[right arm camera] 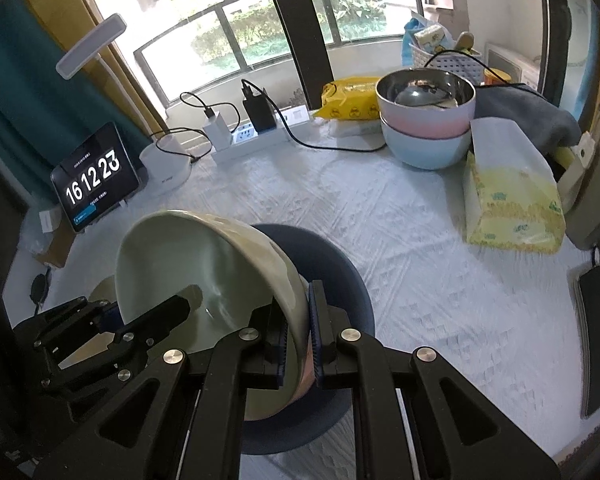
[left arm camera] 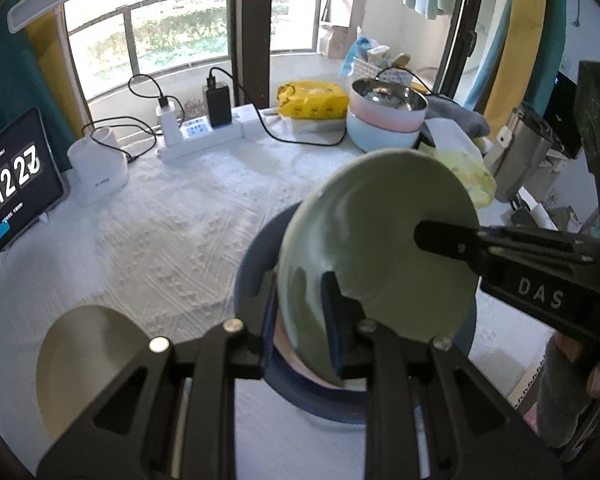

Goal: Organize plates and bowls

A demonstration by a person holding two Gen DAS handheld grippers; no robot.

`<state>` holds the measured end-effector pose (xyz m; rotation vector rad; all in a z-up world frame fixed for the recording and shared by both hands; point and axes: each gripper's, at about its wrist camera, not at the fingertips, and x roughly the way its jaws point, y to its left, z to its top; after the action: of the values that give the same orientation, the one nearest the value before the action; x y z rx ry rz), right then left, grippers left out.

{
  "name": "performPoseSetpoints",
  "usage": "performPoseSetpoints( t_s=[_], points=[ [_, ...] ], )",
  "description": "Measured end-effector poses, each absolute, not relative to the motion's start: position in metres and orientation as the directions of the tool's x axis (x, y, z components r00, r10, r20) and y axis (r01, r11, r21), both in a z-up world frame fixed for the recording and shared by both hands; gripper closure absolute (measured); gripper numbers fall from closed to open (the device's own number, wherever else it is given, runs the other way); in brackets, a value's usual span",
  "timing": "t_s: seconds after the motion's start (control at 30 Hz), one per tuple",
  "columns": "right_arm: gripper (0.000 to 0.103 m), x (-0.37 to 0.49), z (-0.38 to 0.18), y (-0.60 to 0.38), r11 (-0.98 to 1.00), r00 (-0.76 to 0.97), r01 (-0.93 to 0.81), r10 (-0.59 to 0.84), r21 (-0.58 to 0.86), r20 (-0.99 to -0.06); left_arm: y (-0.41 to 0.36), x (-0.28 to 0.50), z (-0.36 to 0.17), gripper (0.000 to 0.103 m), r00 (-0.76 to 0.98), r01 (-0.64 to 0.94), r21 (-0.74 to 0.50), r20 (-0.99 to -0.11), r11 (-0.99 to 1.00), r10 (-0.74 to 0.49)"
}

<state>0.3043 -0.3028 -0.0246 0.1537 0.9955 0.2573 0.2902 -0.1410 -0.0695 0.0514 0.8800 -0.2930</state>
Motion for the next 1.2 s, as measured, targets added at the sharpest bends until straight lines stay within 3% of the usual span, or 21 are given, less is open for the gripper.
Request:
performPoseSetpoints(
  t_s=[1.0, 1.2],
  points=[
    [0.092, 0.304, -0.052, -0.301, 0.964, 0.459, -0.147, 0.263, 0.220, -0.849, -0.145, 0.295, -0.095, 0.081, 0.548, 0.281, -0.075, -0.806, 0.957, -0.224],
    [0.091, 0.302, -0.054, -0.295, 0.973, 0.482, -0.174, 0.216, 0.149, -0.849, -0.146, 0.291, -0.095, 0.077, 0.581, 0.278, -0.026, -0.791, 0.960, -0.190]
  ],
)
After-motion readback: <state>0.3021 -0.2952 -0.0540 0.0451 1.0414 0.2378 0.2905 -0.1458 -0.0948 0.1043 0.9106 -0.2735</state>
